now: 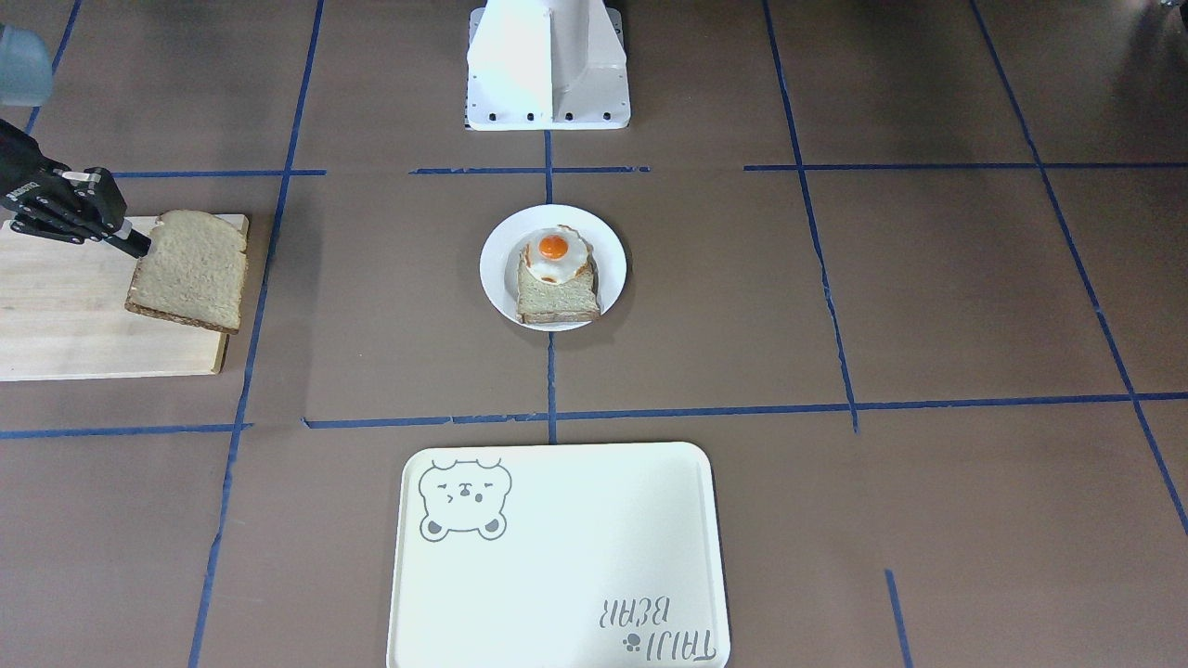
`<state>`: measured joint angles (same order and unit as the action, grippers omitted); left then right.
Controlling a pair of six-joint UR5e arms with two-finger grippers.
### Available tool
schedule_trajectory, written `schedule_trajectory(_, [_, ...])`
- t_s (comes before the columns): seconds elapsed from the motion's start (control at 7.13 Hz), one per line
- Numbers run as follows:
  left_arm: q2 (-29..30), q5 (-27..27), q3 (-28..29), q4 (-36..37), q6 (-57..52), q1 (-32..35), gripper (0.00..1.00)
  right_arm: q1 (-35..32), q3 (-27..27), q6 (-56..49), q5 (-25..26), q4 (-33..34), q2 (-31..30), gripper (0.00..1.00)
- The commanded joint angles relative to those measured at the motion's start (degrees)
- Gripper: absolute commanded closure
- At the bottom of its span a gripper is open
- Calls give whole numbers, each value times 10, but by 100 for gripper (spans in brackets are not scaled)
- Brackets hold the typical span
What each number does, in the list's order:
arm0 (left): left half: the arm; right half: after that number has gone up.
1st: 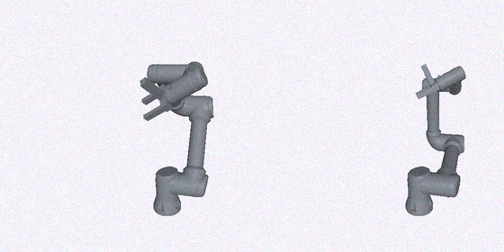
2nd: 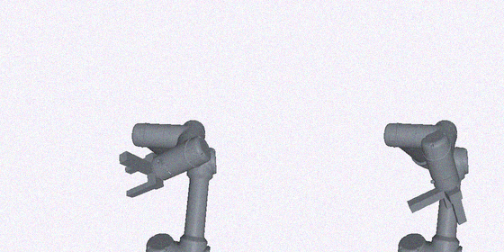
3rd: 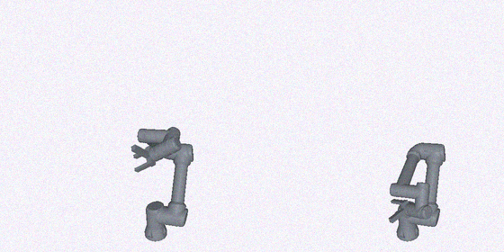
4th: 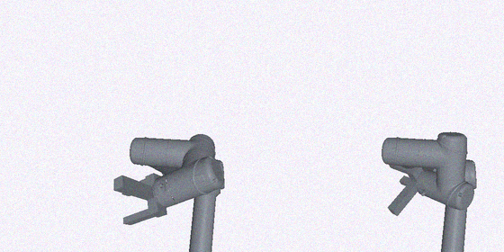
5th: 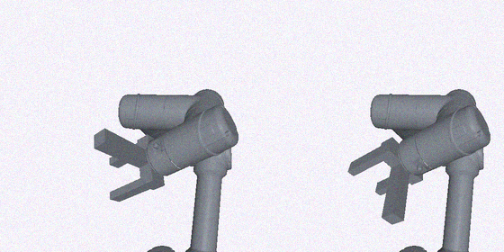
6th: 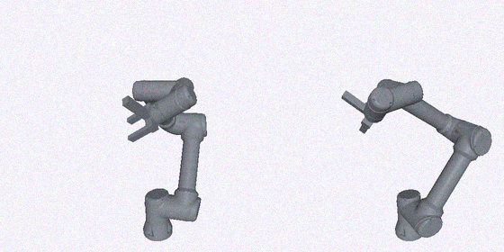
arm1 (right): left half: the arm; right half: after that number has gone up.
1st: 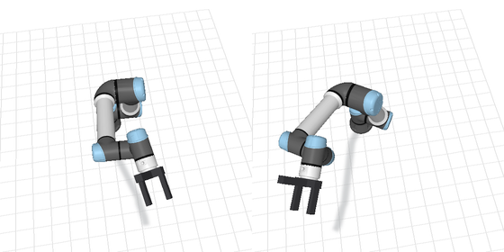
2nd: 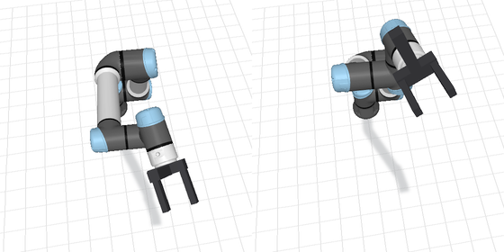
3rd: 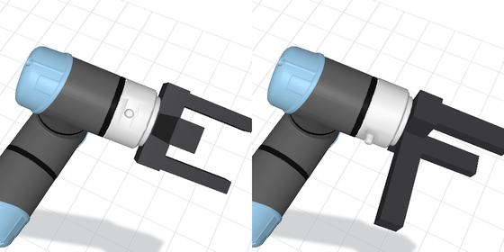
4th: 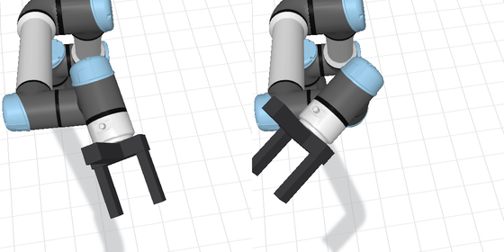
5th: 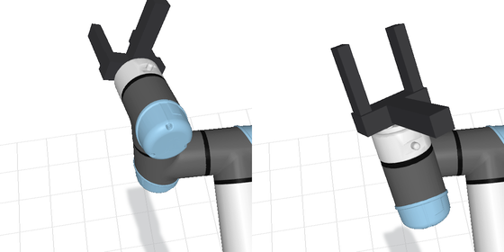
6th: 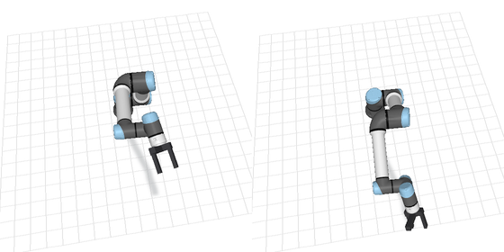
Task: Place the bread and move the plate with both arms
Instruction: 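Lift the bread with the right gripper and carry it over the white plate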
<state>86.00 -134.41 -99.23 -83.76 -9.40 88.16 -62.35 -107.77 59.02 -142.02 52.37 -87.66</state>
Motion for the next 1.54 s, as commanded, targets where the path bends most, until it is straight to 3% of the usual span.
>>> schedule_trajectory(0.0, [0, 0, 0, 0, 0, 0, 0, 58, 1, 68, 22, 55, 111, 100])
schedule_trajectory(0.42, [1, 0, 0, 0, 0, 0, 0, 148, 32, 99, 86, 57, 212, 100])
schedule_trajectory(0.98, [2, -1, -1, 0, 0, 0, 0, 287, 80, 138, 271, 54, 290, 100])
schedule_trajectory(1.4, [2, 0, 0, 0, 0, 0, 0, 323, 83, 165, 304, 56, 292, 100])
